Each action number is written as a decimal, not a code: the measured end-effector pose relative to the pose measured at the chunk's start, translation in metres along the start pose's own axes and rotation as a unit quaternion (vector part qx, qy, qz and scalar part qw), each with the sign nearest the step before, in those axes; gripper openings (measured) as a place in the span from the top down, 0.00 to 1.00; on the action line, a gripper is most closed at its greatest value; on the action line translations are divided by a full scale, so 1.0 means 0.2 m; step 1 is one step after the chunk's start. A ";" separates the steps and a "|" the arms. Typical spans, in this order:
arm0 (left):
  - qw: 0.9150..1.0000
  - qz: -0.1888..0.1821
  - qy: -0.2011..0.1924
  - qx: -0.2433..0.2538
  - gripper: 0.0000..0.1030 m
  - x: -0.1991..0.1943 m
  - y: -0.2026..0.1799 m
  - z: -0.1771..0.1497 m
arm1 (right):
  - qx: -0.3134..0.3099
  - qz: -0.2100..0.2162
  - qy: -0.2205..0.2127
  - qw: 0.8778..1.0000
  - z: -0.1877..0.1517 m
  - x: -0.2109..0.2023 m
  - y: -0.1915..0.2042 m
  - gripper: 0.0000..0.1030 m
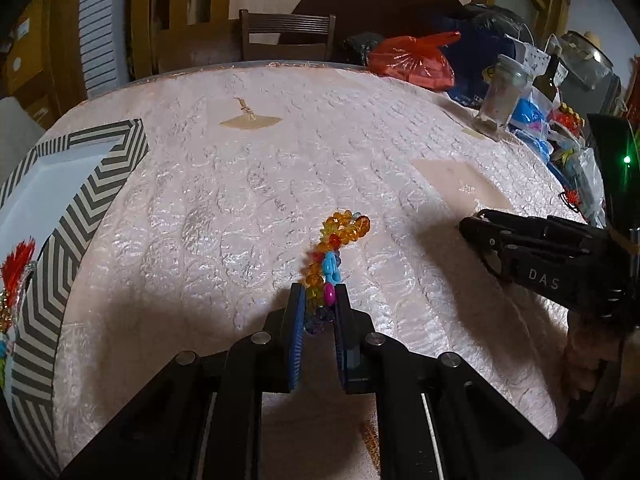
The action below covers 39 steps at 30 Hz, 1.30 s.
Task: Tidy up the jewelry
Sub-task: 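Grasp and lift the orange bead bracelet with the left tool while the right tool holds the hair tie, then hold the orange bead bracelet in the left tool while the right tool holds the beaded hair tie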
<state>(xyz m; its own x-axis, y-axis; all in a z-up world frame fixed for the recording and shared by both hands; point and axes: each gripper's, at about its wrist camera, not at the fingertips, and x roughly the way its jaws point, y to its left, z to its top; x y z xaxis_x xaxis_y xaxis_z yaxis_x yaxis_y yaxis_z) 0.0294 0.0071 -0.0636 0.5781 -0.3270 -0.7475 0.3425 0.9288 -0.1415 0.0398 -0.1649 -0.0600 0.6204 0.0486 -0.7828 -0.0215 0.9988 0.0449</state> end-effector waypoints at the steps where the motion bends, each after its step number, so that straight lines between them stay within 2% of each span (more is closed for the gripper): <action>1: 1.000 -0.001 -0.001 -0.001 0.55 0.00 0.00 0.00 | 0.003 0.004 -0.001 1.000 0.00 0.00 -0.01 0.64; 6: 1.000 -0.010 -0.002 -0.010 0.54 0.00 0.02 0.00 | 0.042 0.043 -0.030 0.998 -0.01 -0.06 -0.08 0.64; 10: 1.000 -0.013 -0.002 -0.011 0.52 0.00 0.02 0.01 | 0.050 0.062 -0.047 0.996 -0.02 -0.10 -0.09 0.64; 12: 1.000 -0.012 -0.002 -0.018 0.56 0.00 0.03 0.01 | 0.052 0.069 -0.059 0.995 -0.01 -0.13 -0.09 0.64; 15: 1.000 -0.017 -0.003 -0.025 0.56 0.00 0.05 0.01 | 0.053 0.075 -0.065 0.994 -0.01 -0.16 -0.09 0.64; 20: 1.000 -0.009 -0.001 -0.026 0.56 -0.01 0.05 0.01 | 0.057 0.066 -0.052 0.995 -0.02 -0.13 -0.08 0.64; 29: 0.999 -0.009 -0.031 -0.042 0.57 -0.23 0.03 0.13 | 0.080 0.046 -0.036 0.995 -0.01 -0.15 -0.07 0.64; 39: 0.998 0.021 -0.022 -0.049 0.57 -0.28 -0.02 0.12 | 0.072 0.025 -0.077 0.994 0.01 -0.31 0.00 0.64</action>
<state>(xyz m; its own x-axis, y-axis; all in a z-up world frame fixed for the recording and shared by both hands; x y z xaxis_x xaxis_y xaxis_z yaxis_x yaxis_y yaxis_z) 0.0144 0.0169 -0.0056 0.6236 -0.2922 -0.7251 0.2443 0.9539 -0.1743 0.0025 -0.1680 -0.0101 0.7338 0.0851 -0.6740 0.0503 0.9826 0.1788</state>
